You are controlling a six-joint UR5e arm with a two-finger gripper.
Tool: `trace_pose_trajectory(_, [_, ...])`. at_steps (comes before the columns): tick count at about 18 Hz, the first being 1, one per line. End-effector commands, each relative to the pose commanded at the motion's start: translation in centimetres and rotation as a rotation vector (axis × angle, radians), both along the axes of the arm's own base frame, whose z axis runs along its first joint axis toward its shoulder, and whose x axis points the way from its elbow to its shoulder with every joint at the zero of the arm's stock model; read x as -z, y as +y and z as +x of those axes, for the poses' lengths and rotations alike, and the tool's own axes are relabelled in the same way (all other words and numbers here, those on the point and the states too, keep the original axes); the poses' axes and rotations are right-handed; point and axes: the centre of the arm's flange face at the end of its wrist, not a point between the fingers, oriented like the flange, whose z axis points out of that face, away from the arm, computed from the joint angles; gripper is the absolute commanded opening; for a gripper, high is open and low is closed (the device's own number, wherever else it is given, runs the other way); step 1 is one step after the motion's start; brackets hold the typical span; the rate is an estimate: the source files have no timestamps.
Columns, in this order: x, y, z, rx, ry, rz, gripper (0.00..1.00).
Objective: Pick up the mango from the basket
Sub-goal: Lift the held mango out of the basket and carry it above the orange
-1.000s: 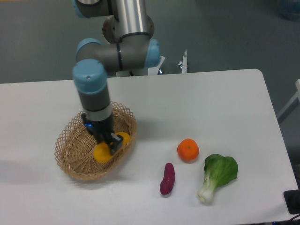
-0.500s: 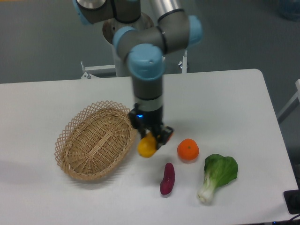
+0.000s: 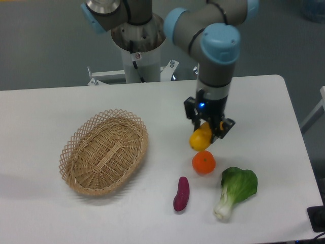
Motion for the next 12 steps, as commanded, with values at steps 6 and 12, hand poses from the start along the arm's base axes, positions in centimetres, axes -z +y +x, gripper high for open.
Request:
trace_pose_trajectory(6, [-0.14,-0.75,-0.83,0.007,0.007,0.001,0.46])
trace_pose_trajectory(12, [-0.22,-0.81,-0.91,0.006,0.008,0.002,0.46])
